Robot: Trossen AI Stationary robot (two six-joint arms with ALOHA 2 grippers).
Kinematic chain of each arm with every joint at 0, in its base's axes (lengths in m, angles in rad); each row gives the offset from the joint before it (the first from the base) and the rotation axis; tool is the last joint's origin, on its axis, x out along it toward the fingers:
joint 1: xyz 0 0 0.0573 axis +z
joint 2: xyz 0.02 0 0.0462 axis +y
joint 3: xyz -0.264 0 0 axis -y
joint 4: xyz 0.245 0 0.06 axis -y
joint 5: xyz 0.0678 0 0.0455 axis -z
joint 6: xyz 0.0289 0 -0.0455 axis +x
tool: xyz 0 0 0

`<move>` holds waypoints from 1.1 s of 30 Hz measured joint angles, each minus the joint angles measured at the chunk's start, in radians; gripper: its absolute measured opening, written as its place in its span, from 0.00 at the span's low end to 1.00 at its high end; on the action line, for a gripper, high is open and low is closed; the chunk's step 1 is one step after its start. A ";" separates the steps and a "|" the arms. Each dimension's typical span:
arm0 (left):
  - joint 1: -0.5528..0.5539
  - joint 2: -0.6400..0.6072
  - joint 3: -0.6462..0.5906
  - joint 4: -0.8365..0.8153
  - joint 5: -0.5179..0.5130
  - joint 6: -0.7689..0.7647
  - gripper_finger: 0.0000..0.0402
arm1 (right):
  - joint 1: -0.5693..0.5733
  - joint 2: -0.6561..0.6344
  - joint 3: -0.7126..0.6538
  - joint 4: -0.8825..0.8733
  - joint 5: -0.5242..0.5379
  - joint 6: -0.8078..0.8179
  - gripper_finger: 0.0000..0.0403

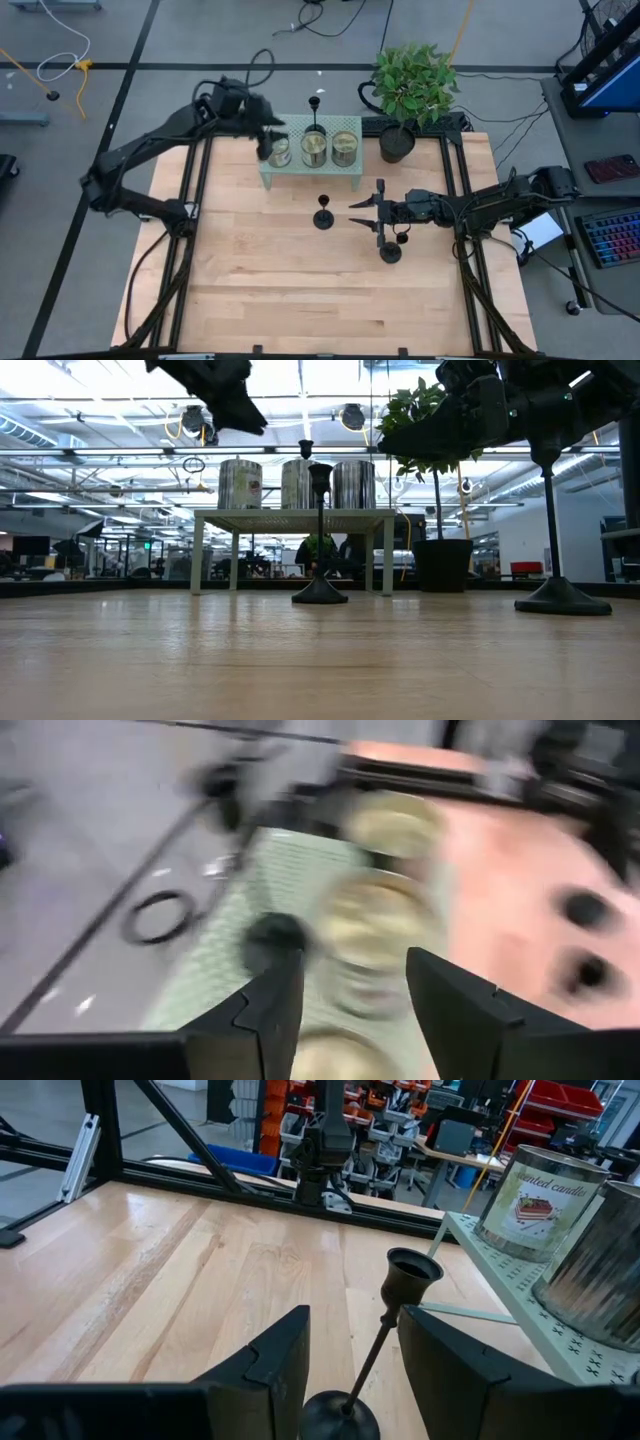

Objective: Pick & Place candle stick holders
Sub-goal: Put the left black candle holder on the shelf

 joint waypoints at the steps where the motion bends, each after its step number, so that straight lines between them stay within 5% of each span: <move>1: -0.009 -0.009 0.000 -0.032 0.042 0.028 0.45 | 0.000 0.000 0.000 0.000 0.000 0.000 0.36; 7: -0.100 -0.017 -0.002 -0.206 0.276 0.064 0.40 | 0.000 0.000 0.000 0.000 0.000 0.000 0.36; 14: -0.286 -0.003 -0.137 -0.076 0.292 0.103 0.36 | 0.000 0.000 0.000 0.000 0.000 0.000 0.36; 19: -0.393 0.006 -0.273 0.101 0.193 0.074 0.36 | 0.000 0.000 0.000 0.000 0.000 0.000 0.36; 28: -0.514 0.035 -0.574 0.660 -0.088 -0.129 0.36 | 0.000 0.000 0.000 -0.001 0.000 0.000 0.36; 33: -0.560 0.110 -0.700 0.924 -0.134 -0.237 0.36 | 0.000 0.000 0.000 0.000 0.000 0.000 0.36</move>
